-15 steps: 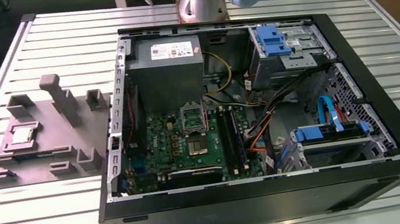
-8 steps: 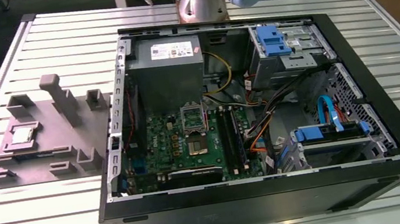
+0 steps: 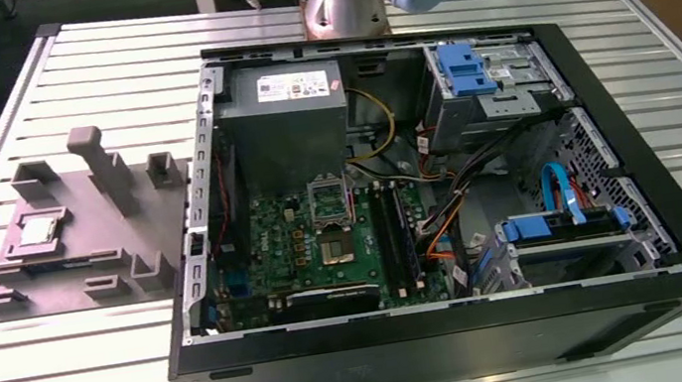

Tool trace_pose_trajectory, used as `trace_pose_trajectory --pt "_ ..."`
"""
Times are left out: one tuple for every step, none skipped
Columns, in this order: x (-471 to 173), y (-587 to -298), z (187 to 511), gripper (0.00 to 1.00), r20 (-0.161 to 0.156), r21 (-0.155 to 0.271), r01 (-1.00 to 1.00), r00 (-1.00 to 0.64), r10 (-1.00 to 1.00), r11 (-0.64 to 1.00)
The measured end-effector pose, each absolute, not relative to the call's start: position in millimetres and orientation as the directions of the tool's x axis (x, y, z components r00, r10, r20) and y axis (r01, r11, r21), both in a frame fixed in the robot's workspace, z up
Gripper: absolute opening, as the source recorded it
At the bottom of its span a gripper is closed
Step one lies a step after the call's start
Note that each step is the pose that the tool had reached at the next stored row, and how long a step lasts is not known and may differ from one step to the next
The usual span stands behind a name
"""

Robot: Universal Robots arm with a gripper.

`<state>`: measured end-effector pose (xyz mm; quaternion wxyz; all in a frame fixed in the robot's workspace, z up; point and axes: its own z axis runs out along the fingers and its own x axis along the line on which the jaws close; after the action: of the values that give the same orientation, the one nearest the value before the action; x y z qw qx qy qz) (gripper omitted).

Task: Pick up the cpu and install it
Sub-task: 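Pick up the cpu and move it towards the insertion slot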

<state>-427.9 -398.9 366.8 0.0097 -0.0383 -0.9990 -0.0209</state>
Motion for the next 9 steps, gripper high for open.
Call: trace_pose_trajectory --pt "-428.8 -398.9 366.6 0.1 0.021 0.041 0.077 -0.997 0.076 0.996" --pt "-428.9 -398.9 366.5 0.1 0.021 0.041 0.077 -0.997 0.076 0.996" --pt "-428.9 -398.9 366.5 0.1 0.021 0.041 0.077 -0.997 0.076 0.996" --pt "-428.9 -398.9 366.6 0.1 0.021 0.041 0.077 -0.997 0.076 0.996" --pt "-429.0 -398.9 366.6 0.11 0.021 0.041 0.077 -0.997 0.076 0.996" --pt "-429.0 -398.9 366.6 0.11 0.021 0.041 0.077 -0.997 0.076 0.996" --pt "-429.0 -398.9 366.6 0.16 0.021 0.041 0.077 -0.997 0.076 0.996" --pt "-429.0 -398.9 366.6 0.23 0.021 0.041 0.077 -0.997 0.076 0.996" --pt "-429.0 -398.9 366.6 0.23 0.021 0.041 0.077 -0.997 0.076 0.996"
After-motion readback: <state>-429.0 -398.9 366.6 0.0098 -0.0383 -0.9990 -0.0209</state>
